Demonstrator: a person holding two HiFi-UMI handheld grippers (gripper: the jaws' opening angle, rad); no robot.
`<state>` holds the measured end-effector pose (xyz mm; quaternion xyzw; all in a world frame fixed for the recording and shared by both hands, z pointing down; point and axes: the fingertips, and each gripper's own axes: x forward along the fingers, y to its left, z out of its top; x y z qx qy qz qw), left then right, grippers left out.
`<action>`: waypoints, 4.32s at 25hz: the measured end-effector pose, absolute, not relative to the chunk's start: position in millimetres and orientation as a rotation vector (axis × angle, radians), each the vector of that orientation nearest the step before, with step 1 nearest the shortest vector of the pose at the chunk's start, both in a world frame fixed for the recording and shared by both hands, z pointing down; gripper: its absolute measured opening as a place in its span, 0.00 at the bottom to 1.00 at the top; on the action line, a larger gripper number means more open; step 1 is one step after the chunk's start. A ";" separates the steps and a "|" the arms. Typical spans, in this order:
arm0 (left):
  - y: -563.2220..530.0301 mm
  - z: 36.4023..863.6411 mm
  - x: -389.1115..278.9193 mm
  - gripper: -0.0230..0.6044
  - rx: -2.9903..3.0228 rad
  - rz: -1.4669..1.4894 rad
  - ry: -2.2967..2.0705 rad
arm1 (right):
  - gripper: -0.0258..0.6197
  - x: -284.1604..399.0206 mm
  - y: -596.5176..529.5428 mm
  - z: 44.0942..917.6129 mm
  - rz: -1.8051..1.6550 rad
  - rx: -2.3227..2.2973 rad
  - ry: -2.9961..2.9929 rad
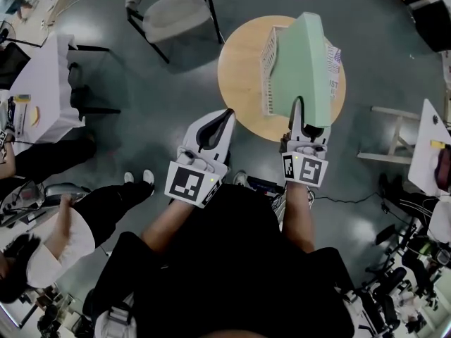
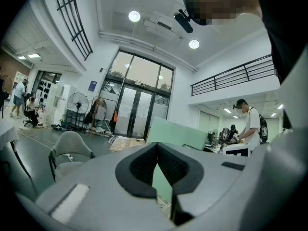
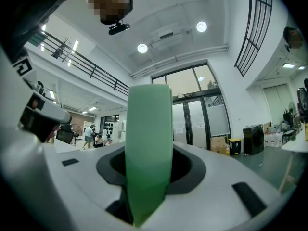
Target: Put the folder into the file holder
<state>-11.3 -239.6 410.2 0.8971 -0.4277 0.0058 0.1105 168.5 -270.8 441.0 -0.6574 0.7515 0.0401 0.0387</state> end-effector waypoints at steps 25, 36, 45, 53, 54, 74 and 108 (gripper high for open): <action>-238.7 410.4 -14.1 0.04 2.630 0.028 -1.257 | 0.27 162.0 -282.8 468.8 0.089 -2.037 2.373; -244.5 412.9 -17.0 0.04 2.629 0.023 -1.253 | 0.27 156.3 -291.3 498.2 0.020 -2.060 2.420; -248.0 413.4 -17.3 0.04 2.625 0.024 -1.256 | 0.27 155.6 -297.8 519.3 -0.028 -2.076 2.450; -248.1 414.4 -16.0 0.04 2.622 0.021 -1.254 | 0.27 155.7 -299.1 532.6 -0.064 -2.089 2.462; -247.4 414.6 -15.6 0.04 2.622 0.021 -1.253 | 0.27 155.7 -298.9 534.5 -0.067 -2.090 2.464; -236.1 410.1 -6.6 0.04 2.629 0.013 -1.257 | 0.27 159.8 -300.0 571.7 -0.157 -2.113 2.514; -103.6 371.7 25.4 0.04 2.714 -0.091 -1.261 | 0.39 177.5 -193.5 579.3 -0.432 -2.148 2.543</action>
